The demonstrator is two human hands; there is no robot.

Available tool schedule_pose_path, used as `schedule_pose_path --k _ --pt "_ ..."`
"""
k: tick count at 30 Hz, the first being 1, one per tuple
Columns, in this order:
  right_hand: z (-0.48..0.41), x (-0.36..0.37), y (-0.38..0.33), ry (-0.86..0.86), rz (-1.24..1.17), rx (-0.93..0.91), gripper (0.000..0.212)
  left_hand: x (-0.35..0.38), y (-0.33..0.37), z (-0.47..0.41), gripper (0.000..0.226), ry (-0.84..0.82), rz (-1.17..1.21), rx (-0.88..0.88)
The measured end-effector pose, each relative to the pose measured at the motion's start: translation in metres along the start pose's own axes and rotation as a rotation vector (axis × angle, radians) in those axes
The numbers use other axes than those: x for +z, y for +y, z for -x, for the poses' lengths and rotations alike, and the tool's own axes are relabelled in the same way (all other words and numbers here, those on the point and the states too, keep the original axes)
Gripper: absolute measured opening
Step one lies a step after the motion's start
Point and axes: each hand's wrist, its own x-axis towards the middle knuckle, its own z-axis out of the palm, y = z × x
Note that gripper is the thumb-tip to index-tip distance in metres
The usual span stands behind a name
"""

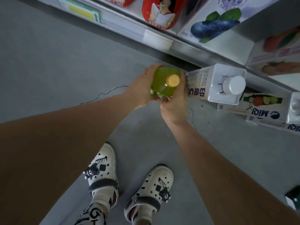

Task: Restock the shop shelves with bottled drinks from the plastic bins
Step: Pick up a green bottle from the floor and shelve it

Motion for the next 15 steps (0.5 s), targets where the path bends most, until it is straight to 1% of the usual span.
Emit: schedule_pose_path --k 3,6,8,11,13,15 --pt "-0.001 -0.002 0.008 0.003 -0.012 -0.02 0.09 0.0 -0.006 0.002 0.101 0.021 -0.021 0.029" --pt "0.006 -0.003 0.014 -0.017 -0.08 -0.014 0.088 -0.008 -0.009 0.004 0.099 -0.016 -0.113 0.052" --pt "0.013 -0.003 0.016 -0.045 -0.143 0.002 0.085 -0.016 -0.01 0.006 0.1 -0.06 -0.212 0.067" --pt "0.018 -0.004 0.017 -0.133 -0.195 0.041 0.081 -0.027 -0.01 0.013 0.097 -0.092 -0.328 0.069" --pt "0.019 -0.008 0.014 -0.179 -0.241 0.081 0.073 -0.032 -0.009 0.02 0.094 -0.081 -0.333 0.048" --pt "0.02 -0.014 0.008 -0.217 -0.324 0.149 0.055 -0.033 -0.008 0.027 0.09 -0.075 -0.294 -0.008"
